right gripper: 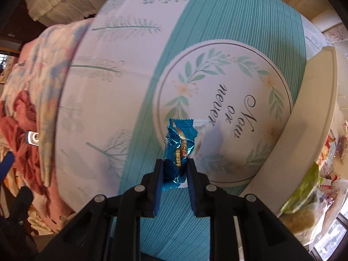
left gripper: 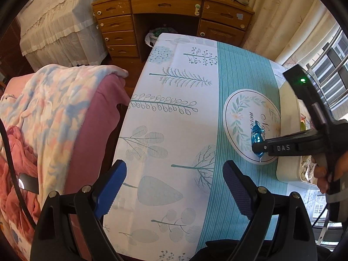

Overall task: Organize snacks
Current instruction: 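Lift the blue candy with the right tool and carry it over the tray, then open the right tool to drop the blue candy into the tray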

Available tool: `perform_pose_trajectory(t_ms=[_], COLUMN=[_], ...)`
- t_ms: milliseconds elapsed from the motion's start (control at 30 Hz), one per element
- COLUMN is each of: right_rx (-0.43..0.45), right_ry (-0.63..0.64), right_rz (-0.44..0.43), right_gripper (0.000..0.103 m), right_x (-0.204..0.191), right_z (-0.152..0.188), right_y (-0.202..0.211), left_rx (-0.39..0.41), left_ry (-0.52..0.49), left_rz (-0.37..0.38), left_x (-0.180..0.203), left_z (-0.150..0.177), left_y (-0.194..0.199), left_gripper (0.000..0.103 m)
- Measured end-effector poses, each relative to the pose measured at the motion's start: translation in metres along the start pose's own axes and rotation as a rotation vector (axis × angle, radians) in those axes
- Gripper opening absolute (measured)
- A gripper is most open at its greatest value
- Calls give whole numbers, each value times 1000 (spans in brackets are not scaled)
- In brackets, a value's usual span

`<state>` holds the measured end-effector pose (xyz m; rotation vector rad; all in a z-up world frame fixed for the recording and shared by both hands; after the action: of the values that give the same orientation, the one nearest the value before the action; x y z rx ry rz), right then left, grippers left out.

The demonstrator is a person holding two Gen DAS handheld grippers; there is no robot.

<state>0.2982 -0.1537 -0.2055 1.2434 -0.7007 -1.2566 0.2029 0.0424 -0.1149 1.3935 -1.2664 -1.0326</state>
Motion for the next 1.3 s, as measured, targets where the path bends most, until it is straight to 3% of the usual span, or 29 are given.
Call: perform_pose_trajectory(t_ms=[200,400,600,967,1300], right_rx=[48,126,213,306,343], right_ry=[36,50,28,-108,-250], right_rz=[-165,-251,-322,-332,-292], right_gripper=[21,21,21,21,24], right_x=[7,20,57,140,199], right_z=[35,63,85,122,137], right_y=[32,68,98,122,119], left_rx=[28,40,79,120,163], left_ry=[35,63,46,-46,-98], left_rz=[-28,-31,-18,32,66], left_x=[17,42,81,162,197], left_z=[8,17,19,19,28], left_y=[18,31,45,53,67], left_gripper=[89,89,89,89,89])
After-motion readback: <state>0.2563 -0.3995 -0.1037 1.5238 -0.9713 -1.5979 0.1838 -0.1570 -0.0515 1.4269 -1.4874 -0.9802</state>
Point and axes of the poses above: each gripper's, at about its wrist camera, not at the fingertips, and y roughly against the way its jaws point, x to its right, z to its underside, the point moved 2 cm from there along -y, roughly the way its jaws point, and after that the axes turned 5 degrees about -x, right-handed, at the moved point
